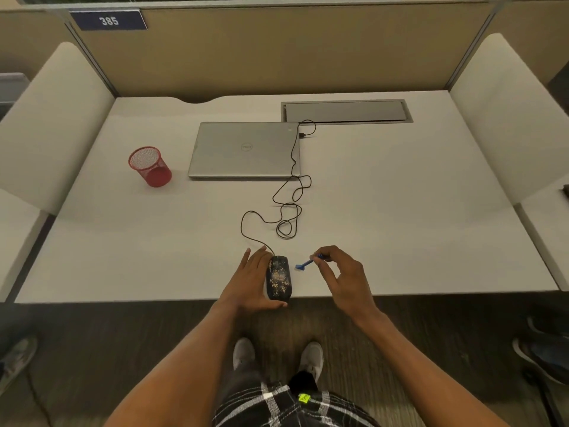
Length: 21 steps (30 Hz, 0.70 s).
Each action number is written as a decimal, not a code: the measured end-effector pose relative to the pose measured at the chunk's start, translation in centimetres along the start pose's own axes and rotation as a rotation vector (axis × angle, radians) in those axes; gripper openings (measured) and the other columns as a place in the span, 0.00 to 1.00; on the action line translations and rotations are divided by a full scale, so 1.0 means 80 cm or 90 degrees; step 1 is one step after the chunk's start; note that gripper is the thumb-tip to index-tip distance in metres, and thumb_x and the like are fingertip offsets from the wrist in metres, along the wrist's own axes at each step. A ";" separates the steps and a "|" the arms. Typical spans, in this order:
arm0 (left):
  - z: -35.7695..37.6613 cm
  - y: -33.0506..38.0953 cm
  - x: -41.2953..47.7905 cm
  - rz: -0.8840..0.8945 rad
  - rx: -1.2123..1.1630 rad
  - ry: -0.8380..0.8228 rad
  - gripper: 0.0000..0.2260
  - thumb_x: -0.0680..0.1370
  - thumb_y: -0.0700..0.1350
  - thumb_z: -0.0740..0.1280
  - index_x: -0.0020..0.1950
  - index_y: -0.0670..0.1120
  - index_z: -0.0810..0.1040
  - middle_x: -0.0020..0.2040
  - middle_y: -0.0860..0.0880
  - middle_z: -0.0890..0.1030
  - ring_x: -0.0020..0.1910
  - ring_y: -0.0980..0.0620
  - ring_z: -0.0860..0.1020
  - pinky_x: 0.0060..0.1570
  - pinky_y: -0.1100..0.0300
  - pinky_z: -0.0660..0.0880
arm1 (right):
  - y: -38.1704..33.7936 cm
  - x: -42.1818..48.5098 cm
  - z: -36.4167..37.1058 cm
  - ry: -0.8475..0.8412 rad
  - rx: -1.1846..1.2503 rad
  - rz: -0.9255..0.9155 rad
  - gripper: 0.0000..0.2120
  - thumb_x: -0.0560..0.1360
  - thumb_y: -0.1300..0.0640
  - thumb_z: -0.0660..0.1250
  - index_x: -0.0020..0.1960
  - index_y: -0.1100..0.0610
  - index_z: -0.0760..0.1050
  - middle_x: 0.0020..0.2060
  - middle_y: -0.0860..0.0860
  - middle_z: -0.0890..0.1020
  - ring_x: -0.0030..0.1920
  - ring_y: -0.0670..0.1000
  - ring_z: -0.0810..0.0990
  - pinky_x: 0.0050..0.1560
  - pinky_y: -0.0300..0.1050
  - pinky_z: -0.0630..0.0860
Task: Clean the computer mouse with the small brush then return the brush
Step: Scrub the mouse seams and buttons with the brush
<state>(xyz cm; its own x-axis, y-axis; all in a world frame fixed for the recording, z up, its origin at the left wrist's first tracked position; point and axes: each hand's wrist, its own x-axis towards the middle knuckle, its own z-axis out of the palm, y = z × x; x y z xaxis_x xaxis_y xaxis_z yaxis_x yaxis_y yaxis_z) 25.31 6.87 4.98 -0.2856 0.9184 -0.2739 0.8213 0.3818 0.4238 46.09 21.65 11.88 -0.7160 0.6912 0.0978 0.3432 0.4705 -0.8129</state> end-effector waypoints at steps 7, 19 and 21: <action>0.002 0.008 -0.027 0.029 -0.002 -0.017 0.56 0.67 0.74 0.74 0.83 0.48 0.53 0.85 0.46 0.53 0.84 0.46 0.45 0.79 0.55 0.36 | -0.024 -0.051 0.008 0.058 0.007 0.005 0.10 0.81 0.53 0.67 0.60 0.55 0.81 0.54 0.44 0.84 0.56 0.38 0.80 0.57 0.32 0.77; -0.011 -0.012 -0.065 0.116 0.015 -0.005 0.58 0.64 0.81 0.68 0.82 0.47 0.55 0.83 0.45 0.58 0.84 0.43 0.50 0.83 0.43 0.45 | -0.085 -0.128 0.044 0.173 0.024 0.025 0.08 0.81 0.61 0.69 0.59 0.57 0.81 0.52 0.47 0.85 0.55 0.45 0.83 0.55 0.39 0.80; -0.013 -0.012 -0.072 0.129 0.008 0.002 0.58 0.65 0.81 0.69 0.82 0.47 0.55 0.83 0.45 0.59 0.84 0.43 0.52 0.83 0.44 0.45 | -0.096 -0.138 0.051 0.185 0.016 0.018 0.08 0.81 0.62 0.69 0.59 0.56 0.81 0.51 0.47 0.84 0.55 0.44 0.83 0.55 0.39 0.80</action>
<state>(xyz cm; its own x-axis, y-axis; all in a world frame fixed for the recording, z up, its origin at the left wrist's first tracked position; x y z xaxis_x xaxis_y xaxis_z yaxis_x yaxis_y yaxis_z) 25.65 1.29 7.02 -0.1153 0.9767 -0.1807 0.8682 0.1875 0.4594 48.90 8.17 14.70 -0.5002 0.8341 0.2323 0.3432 0.4373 -0.8313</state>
